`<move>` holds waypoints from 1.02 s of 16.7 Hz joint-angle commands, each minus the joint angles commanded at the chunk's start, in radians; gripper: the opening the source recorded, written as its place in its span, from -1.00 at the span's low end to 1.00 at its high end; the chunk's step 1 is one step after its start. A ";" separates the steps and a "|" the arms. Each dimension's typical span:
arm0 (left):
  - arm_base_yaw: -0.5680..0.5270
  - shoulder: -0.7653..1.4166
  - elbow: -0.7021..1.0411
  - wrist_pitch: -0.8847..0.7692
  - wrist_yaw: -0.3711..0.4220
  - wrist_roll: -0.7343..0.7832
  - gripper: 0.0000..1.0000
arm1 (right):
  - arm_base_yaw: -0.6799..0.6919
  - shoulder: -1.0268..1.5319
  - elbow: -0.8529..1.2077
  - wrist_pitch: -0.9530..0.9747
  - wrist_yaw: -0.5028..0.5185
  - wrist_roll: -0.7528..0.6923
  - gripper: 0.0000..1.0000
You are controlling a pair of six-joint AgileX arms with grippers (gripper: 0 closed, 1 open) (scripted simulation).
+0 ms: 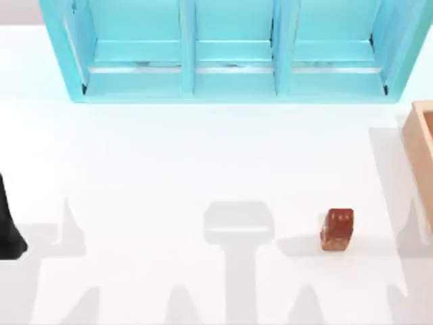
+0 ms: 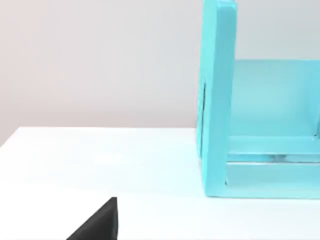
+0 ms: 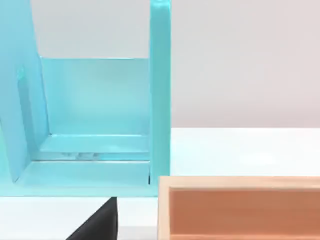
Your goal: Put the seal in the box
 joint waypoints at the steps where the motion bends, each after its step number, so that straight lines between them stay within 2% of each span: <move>1: 0.000 0.000 0.000 0.000 0.000 0.000 1.00 | 0.000 0.000 0.000 0.000 0.000 0.000 1.00; 7: 0.000 0.000 0.000 0.000 0.000 0.000 1.00 | 0.050 0.154 0.126 -0.109 -0.001 0.052 1.00; 17: 0.000 0.000 0.000 0.000 0.000 0.000 1.00 | 0.285 0.965 0.758 -0.636 0.002 0.292 1.00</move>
